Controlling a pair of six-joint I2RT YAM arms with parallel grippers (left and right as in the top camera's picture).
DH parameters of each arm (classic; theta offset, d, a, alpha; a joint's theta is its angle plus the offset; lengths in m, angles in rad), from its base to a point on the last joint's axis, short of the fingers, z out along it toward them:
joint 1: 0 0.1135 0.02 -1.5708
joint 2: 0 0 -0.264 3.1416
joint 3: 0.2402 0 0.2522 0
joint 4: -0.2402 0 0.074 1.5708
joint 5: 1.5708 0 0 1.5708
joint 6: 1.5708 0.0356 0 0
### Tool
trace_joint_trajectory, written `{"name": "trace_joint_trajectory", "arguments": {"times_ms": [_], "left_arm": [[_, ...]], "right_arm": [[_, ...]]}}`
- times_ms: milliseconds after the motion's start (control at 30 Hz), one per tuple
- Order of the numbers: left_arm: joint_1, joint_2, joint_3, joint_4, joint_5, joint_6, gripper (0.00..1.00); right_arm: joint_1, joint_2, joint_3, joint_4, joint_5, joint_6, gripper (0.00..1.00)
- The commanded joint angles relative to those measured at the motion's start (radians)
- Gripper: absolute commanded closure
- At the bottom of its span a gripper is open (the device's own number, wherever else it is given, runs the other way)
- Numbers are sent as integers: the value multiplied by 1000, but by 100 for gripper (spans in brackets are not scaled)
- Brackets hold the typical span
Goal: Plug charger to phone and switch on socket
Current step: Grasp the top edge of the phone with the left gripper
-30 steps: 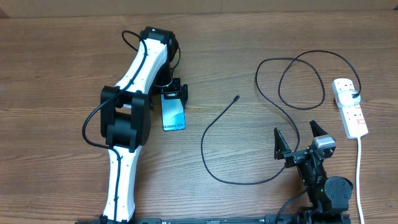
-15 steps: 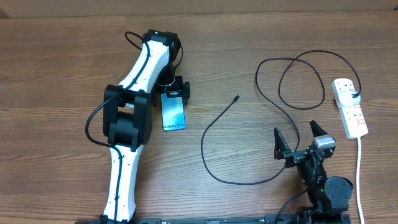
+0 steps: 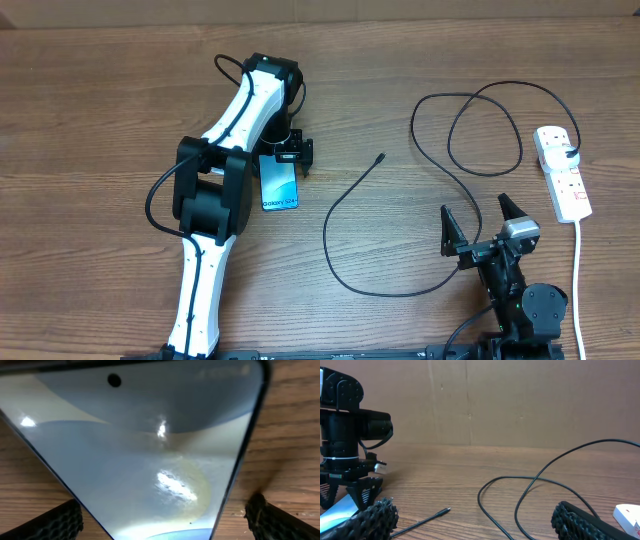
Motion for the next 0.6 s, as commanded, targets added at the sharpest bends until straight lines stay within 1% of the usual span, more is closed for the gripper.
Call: {"name": "trace_joint_trajectory", "arguments": {"times_ms": [0,133,267,367,567], "left_arm": [[-4,9,-36,22,-12,-33,0],[-4,9,-94,83,-13,-38,0],[-4,9,-142,118,-13,-48,2],[-3,9,-151,123,-12,-48,5],[-3,9,-151,123,-12,-47,5]], "right_arm": [[5,-6,-10,5,3,-5,0],[5,-6,-10,5,3,-5,0],[5,-6,-10,5,3,-5,0],[5,-6,-10,5,3,-5,0],[5,-6,-10,5,3,-5,0]]}}
